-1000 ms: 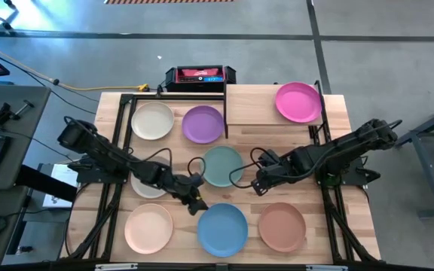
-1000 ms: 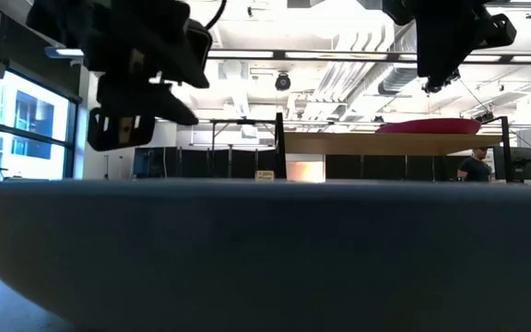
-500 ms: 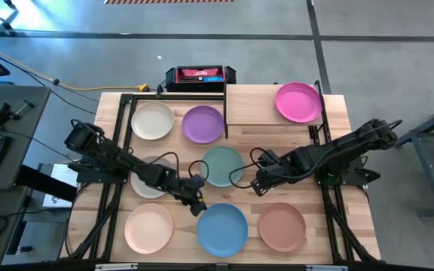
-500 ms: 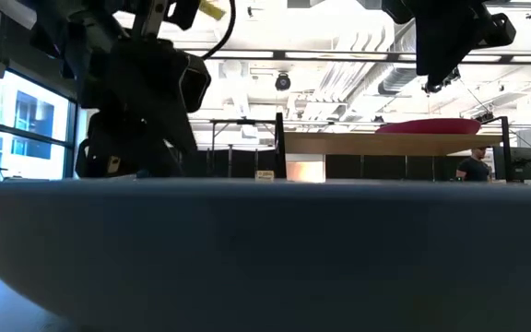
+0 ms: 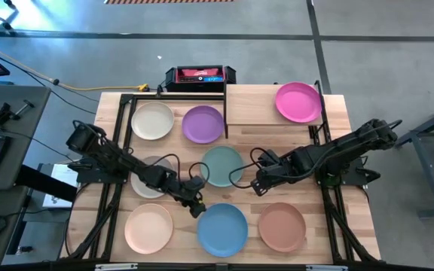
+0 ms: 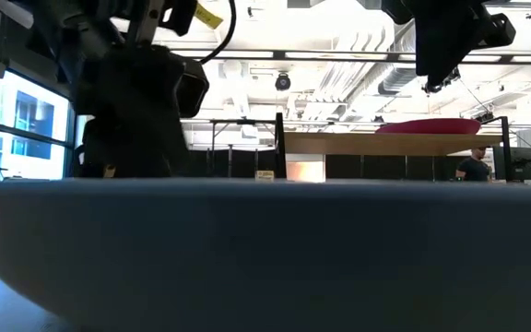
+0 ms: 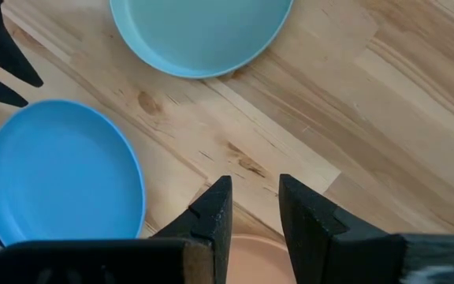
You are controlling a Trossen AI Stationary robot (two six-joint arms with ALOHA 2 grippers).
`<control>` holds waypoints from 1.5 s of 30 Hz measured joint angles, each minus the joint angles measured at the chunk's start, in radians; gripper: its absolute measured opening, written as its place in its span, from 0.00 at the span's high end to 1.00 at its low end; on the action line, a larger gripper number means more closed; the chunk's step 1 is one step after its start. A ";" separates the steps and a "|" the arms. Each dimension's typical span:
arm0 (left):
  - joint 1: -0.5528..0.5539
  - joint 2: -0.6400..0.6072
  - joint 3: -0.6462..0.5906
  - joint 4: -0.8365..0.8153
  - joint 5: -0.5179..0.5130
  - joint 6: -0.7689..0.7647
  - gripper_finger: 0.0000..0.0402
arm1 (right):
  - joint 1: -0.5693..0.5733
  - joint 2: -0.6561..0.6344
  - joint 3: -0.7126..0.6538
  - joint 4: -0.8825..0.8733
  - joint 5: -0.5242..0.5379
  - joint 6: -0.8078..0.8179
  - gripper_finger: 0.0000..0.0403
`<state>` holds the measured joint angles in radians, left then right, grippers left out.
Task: Place and stack plates onto a shelf
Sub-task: Stack the blue plate on top of the pink plate on the shelf
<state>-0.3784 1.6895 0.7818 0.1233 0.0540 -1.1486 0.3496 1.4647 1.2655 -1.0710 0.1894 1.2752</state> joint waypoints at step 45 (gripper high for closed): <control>-0.062 0.016 0.000 0.042 -0.036 -0.054 0.71 | 0.000 0.000 0.000 0.000 0.008 0.000 0.79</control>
<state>-0.4407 1.7051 0.7817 0.1656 0.0181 -1.2030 0.3496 1.4647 1.2655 -1.0714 0.1974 1.2751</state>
